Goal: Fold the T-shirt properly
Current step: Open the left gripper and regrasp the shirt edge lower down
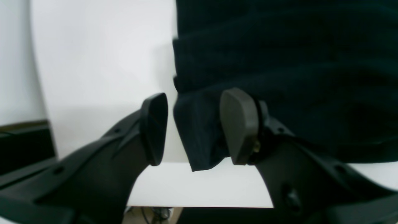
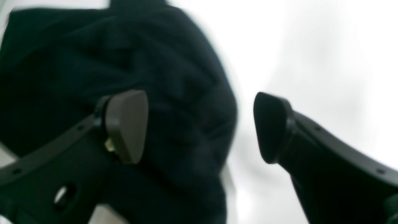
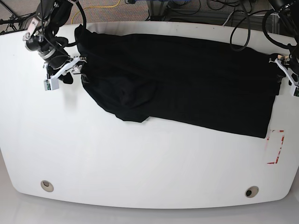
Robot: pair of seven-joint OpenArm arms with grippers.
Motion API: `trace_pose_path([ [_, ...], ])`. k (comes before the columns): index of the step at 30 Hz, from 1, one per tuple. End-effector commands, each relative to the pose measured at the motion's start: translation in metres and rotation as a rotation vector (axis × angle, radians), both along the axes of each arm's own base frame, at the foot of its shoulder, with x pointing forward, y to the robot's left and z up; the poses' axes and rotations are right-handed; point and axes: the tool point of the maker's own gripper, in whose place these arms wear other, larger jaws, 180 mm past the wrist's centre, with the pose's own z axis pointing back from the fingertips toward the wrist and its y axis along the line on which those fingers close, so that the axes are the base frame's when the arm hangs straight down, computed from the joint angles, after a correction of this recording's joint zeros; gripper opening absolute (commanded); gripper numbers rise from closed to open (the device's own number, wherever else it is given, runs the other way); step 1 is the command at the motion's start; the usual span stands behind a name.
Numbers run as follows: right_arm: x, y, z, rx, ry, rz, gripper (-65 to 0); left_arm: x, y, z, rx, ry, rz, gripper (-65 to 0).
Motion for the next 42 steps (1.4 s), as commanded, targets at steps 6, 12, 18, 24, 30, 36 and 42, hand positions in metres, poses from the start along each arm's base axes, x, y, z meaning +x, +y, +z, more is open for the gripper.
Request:
trace_pose_path([
  [6,0.027,-0.011,-0.005,-0.094,0.008,0.015,-16.0,0.007,0.003,0.016,0.026,-0.044,-0.011,-35.7],
  [12,0.032,-0.015,-0.022,-0.107,0.046,0.012,-16.0,0.006,0.011,0.021,0.035,-0.058,0.013,-35.7],
  [18,0.03,-0.013,-0.041,-0.068,0.088,0.004,-16.2,0.008,0.013,0.024,0.035,-0.068,0.018,-35.7],
  [24,0.031,0.001,-0.049,-0.047,0.104,0.032,-16.3,0.014,0.015,0.028,0.038,-0.086,0.025,-35.7],
  [30,0.031,0.011,-0.05,-0.036,0.106,0.051,-31.2,0.021,0.015,0.035,0.038,-0.11,0.024,-35.7],
  [36,0.033,0.011,-0.049,-0.035,0.101,0.051,-53.4,0.031,0.018,0.037,0.016,-0.133,0.041,-35.4],
  [42,0.035,0.011,-0.047,-0.036,0.096,0.048,-65.0,0.058,0.031,0.033,-0.07,-0.164,0.094,-35.3],
])
